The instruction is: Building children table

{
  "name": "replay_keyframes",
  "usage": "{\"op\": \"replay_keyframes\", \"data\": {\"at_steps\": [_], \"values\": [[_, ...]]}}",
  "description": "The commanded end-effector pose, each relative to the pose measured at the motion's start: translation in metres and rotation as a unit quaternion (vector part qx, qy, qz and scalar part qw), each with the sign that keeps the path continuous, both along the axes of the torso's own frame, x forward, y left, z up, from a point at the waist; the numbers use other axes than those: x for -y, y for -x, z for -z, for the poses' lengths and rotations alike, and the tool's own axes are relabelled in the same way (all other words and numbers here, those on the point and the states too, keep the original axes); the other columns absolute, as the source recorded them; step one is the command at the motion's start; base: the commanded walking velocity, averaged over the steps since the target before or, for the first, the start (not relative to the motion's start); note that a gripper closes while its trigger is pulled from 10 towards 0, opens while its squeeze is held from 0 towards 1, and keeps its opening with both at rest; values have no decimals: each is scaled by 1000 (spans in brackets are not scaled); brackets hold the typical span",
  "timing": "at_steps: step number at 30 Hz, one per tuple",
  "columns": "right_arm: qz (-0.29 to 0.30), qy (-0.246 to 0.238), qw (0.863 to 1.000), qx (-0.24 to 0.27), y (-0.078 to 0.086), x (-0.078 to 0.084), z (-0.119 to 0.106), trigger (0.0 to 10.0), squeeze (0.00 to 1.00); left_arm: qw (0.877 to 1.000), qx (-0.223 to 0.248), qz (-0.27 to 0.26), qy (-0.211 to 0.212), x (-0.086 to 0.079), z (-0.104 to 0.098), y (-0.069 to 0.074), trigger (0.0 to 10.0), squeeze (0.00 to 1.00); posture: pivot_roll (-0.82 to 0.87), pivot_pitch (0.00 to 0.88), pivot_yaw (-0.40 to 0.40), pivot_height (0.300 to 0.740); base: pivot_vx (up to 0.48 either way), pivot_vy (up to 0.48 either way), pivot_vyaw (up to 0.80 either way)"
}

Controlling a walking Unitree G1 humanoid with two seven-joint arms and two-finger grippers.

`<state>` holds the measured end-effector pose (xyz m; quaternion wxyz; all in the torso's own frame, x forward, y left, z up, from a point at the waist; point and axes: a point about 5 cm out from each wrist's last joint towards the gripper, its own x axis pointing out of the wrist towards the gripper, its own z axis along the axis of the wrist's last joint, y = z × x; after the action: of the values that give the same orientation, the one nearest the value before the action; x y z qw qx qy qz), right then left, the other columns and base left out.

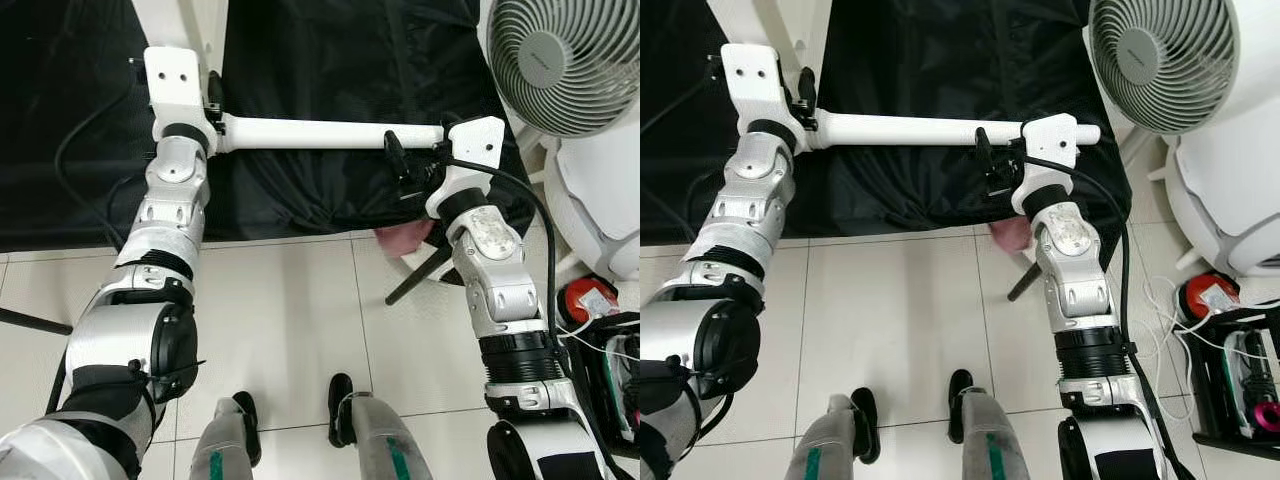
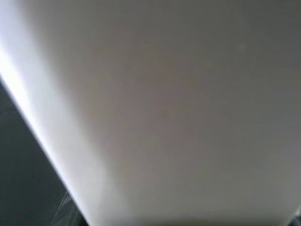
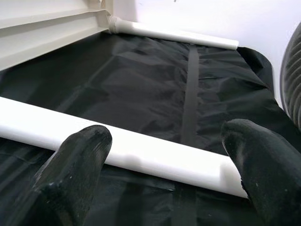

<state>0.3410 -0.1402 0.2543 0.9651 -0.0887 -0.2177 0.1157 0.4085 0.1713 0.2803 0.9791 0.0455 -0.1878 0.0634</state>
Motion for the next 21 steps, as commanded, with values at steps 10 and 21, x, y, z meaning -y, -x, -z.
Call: {"op": "replay_keyframes", "data": {"at_steps": [10,21], "values": [[1,6,1000,-10,-1,6,4,10000,0,993,48,-98,-53,-70,-5,27,0,0,-93,354,-17,740,0,0,0],[-2,13,1000,-12,-2,7,6,10000,0,991,59,-80,-95,-111,-13,45,0,0,-78,335,-22,740,0,0,0]]}}
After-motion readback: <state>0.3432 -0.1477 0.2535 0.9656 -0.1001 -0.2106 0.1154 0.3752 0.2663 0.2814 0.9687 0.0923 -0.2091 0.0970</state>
